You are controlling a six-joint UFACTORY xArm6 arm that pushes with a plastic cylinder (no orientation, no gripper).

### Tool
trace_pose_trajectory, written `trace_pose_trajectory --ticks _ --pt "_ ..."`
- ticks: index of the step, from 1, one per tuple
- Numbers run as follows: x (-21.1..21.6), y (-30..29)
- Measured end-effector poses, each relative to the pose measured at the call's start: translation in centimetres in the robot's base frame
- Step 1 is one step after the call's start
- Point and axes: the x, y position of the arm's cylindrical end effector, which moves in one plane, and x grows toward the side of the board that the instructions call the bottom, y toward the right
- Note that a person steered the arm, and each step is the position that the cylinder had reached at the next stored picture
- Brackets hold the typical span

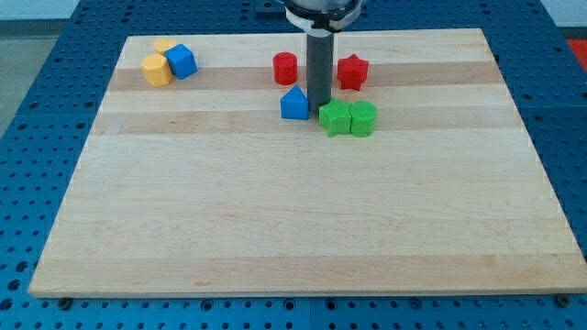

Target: Push the blue triangle downwards

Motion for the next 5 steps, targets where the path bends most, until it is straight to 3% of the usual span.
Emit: trace_pose_trajectory --ticks 2,5 --pt "-4.0 -0.6" --pt "-4.3 -4.8"
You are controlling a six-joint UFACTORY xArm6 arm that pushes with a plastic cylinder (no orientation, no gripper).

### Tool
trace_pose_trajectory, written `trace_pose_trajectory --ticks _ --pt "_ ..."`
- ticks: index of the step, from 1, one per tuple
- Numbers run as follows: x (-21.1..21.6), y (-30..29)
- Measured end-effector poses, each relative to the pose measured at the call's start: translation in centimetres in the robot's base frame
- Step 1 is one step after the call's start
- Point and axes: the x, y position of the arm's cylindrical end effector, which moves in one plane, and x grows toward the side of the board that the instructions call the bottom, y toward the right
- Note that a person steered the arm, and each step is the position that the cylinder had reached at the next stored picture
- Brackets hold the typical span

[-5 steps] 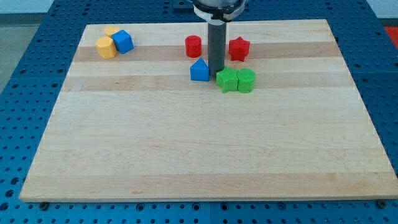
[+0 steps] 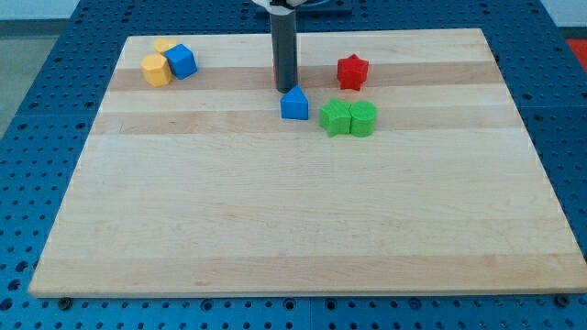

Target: Push the blue triangle downwards

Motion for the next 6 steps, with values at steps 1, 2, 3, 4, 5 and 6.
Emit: trace_pose_trajectory --ticks 1,2,3,4,5,6 --pt "0.5 0.0" --pt "3.4 1.2" --pt "5.3 1.8" --pt "7.7 2.2" --pt "7.9 2.2" --pt "7.3 1.4"
